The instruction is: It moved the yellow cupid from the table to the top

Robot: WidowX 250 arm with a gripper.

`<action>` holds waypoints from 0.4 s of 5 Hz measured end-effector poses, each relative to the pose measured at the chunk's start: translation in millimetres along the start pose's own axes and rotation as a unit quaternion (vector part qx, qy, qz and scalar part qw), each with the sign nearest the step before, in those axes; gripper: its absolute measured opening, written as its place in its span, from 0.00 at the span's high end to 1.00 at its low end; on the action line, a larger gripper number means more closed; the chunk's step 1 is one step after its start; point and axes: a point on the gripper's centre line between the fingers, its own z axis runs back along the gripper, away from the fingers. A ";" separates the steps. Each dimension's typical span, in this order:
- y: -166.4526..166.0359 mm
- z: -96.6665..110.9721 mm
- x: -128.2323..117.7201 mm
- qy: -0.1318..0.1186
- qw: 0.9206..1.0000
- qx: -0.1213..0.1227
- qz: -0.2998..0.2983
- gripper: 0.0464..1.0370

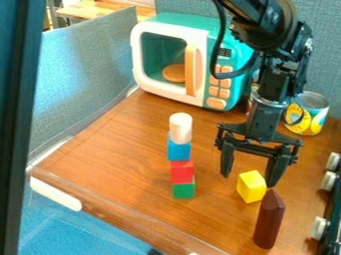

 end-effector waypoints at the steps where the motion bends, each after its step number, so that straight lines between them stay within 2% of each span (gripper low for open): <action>1: 8.6 -12.1 2.1 -0.010 0.998 -0.032 0.045 0.04; 2: 2.0 -15.0 6.0 -0.021 0.996 -0.063 0.064 0.04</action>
